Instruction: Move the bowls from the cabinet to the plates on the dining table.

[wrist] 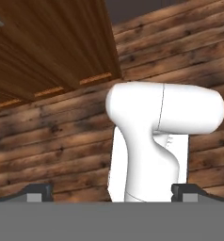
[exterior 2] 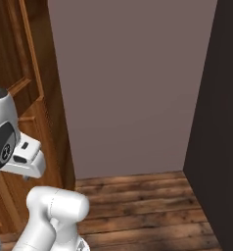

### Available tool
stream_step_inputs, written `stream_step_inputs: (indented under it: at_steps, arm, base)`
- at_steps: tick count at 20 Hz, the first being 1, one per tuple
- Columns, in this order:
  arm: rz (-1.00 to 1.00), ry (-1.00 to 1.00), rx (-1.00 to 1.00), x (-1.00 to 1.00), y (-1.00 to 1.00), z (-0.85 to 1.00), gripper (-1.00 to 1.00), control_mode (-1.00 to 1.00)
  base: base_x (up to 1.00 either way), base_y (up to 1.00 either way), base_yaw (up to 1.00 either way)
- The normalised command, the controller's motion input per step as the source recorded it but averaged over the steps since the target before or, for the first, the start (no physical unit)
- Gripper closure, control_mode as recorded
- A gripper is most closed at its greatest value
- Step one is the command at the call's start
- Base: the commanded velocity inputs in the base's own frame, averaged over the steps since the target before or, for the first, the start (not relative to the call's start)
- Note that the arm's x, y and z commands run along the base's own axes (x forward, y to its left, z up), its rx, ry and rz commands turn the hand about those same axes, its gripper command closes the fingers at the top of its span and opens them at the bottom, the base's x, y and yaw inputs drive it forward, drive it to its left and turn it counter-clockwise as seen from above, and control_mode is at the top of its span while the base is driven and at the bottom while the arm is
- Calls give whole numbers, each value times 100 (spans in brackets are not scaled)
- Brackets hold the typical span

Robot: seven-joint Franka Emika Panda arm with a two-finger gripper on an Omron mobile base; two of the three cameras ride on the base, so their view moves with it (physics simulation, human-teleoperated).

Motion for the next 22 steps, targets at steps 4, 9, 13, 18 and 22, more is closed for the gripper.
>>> stream_step_inputs:
  at_steps: [4, 9, 13, 18, 22]
  arm:
    - [0, 0, 0, 0, 0, 0, -100, 100]
    - [0, 0, 0, 0, 0, 0, -100, 100]
    - [0, 0, 0, 0, 0, 0, -100, 100]
    - [0, 0, 0, 0, 0, 0, -100, 100]
    - [0, 0, 0, 0, 0, 0, -100, 100]
  base:
    - [9, 7, -4]
    - [-86, 8, -2]
    - [-53, 10, -3]
    - [1, 88, -6]
    - [27, 100, -14]
